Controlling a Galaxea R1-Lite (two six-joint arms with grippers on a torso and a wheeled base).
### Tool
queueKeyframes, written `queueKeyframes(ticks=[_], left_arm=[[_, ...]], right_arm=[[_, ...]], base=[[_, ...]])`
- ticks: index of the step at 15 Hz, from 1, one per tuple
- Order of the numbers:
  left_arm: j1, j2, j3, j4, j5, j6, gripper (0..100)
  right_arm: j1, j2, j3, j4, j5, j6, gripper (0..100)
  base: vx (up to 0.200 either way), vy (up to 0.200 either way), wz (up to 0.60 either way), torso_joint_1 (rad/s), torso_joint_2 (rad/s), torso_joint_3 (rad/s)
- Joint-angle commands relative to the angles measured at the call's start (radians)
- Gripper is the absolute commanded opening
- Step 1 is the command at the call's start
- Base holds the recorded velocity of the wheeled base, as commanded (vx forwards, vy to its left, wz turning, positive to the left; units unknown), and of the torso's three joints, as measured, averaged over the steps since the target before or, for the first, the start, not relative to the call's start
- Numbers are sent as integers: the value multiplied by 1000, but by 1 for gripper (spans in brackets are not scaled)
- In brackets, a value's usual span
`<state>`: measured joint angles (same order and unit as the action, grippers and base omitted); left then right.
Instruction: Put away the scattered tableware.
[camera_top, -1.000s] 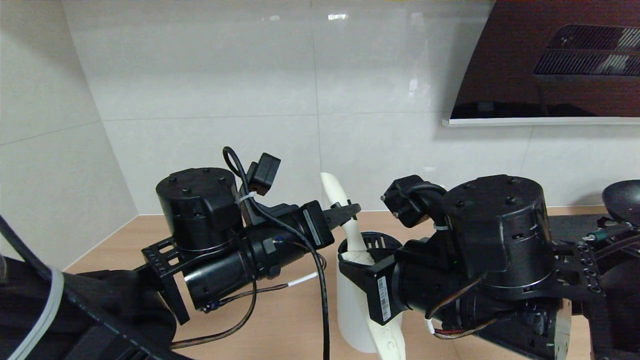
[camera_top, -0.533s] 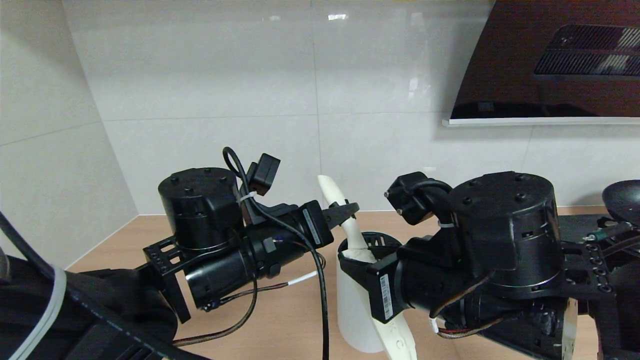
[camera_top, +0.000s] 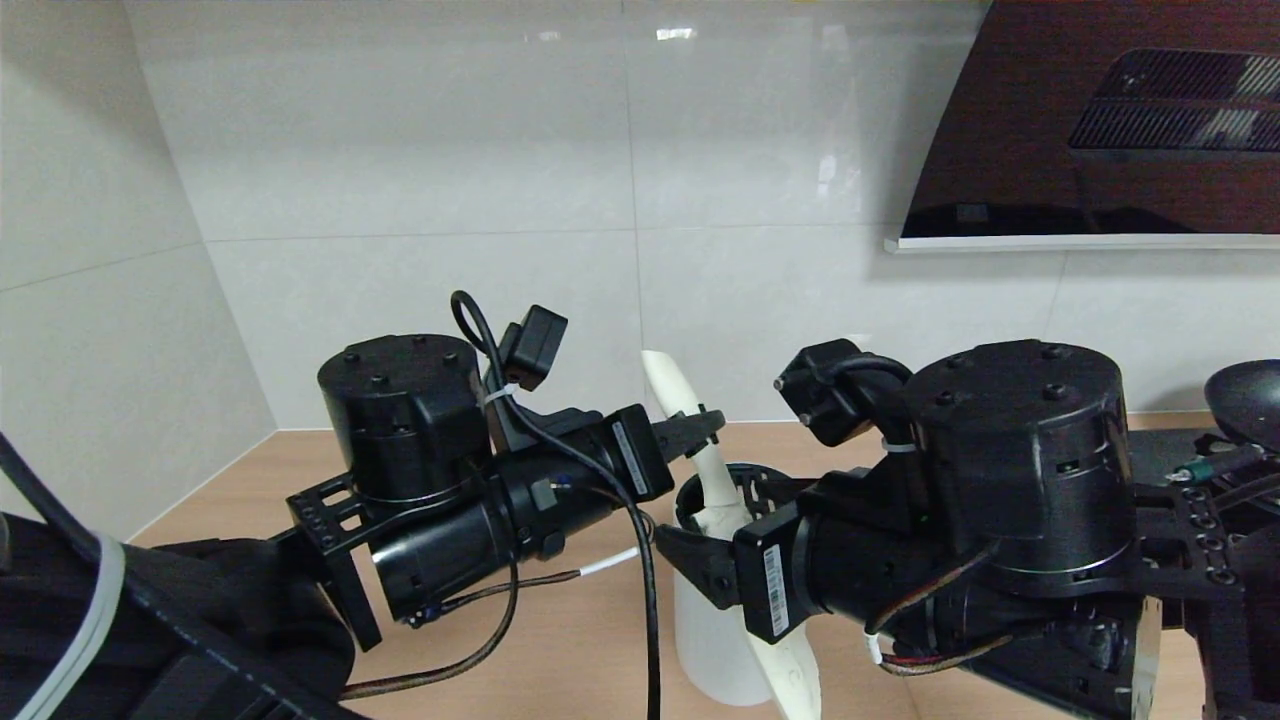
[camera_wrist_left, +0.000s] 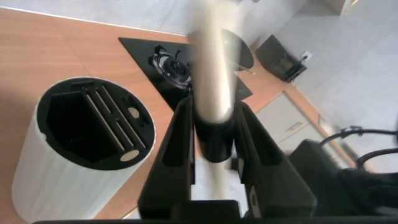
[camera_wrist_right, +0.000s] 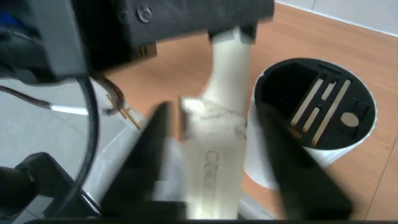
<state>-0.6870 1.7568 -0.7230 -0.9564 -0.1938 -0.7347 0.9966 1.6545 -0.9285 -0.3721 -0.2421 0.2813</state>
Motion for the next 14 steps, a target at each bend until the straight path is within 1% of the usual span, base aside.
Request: queueKeyframes(ticks=[1,3,4,6,8,9,10,11,13,14], left_arm=[[-2,-7,-1,1,2,9,0],[-2,-22,-24,28,31,20,0],[-2,-30,-44,61,63,31,0],[-2,-33,-128,159,195,77,0],[-2,-33,-227,248,313,113,0],[-2,-34,-246,265,333,123,0],[-2,-26,-308,320,387,190,0],[0,-22,-345,346,416,262,0],[0,-22,-400,357,456,390,0],[0,-20,-412,357,470,419,0]], right_arm=[[0,-4,2,2,1,-1,100],[-1,-16,5,2,1,-1,100],[-1,-27,7,2,1,-1,100],[-24,-82,28,4,1,-10,100],[-78,-150,54,12,9,-24,100],[-90,-163,60,15,10,-34,100],[-138,-193,74,24,15,-91,100],[-165,-205,77,25,17,-100,100],[-197,-223,77,25,20,-100,100],[-204,-226,77,25,20,-100,100]], base=[[0,0,0,0,0,0],[0,0,0,0,0,0],[0,0,0,0,0,0],[0,0,0,0,0,0],[0,0,0,0,0,0],[0,0,0,0,0,0],[0,0,0,0,0,0],[0,0,0,0,0,0],[0,0,0,0,0,0],[0,0,0,0,0,0]])
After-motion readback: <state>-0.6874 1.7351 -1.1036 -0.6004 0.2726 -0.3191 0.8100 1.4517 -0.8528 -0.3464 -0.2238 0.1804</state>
